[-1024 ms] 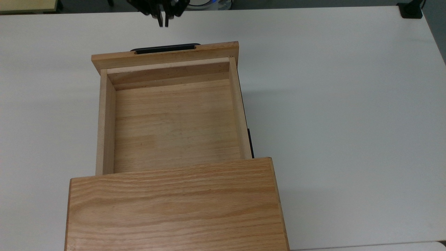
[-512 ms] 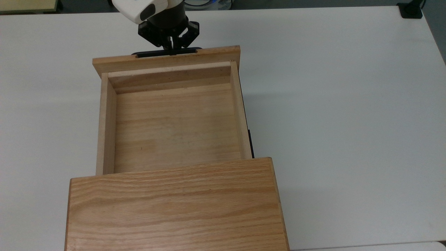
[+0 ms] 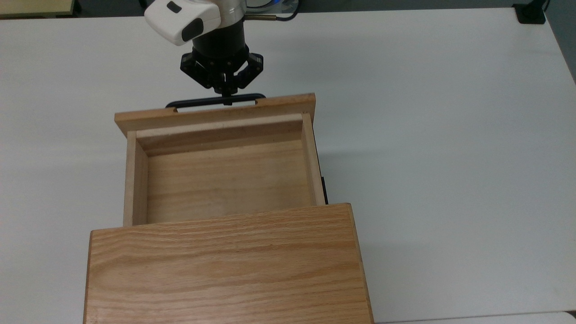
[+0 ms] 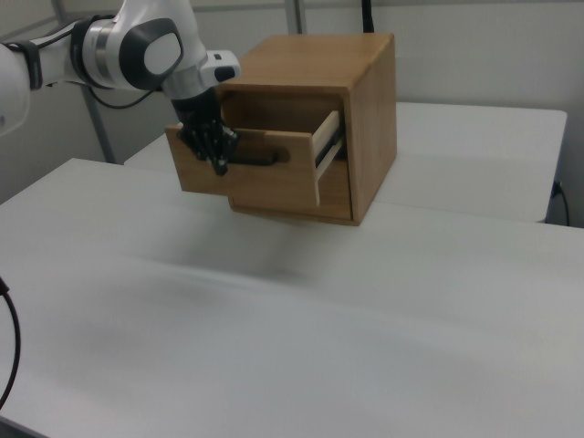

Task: Close the drawer by sliding it
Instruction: 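Push the drawer front with the gripper into the cabinet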

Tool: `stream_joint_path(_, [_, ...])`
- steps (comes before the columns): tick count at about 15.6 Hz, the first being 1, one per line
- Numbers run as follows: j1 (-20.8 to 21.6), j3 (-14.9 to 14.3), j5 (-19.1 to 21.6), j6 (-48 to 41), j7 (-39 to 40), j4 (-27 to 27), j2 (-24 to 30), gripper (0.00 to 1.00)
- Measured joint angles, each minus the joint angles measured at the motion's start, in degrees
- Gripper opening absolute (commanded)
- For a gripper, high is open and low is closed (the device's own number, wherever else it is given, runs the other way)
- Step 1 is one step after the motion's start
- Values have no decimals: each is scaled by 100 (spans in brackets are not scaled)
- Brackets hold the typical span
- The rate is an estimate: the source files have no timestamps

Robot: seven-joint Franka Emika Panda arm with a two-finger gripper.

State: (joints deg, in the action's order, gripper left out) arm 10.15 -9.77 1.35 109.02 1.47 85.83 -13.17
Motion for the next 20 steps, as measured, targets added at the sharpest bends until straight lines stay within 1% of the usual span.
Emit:
stream_joint_path(3, [41,4,0,467,-230,-396,-373,1])
stream_joint_path(5, [109,8,0,956,-376,-523,-614,2])
stream_joint_path(8, [182,9,-1,1591,-607,-609,-862,2])
stream_joint_path(12, [199,9,-1,2453,-964,-615,-997,2])
stream_joint_path(16, [205,9,-1,3306,-1019,-669,-1245,2])
stream_joint_path(18, [206,9,-2,3511,-1027,-805,-1375,2])
stream_joint_path(20, [207,8,-5,3538,-1028,-854,-1414,2])
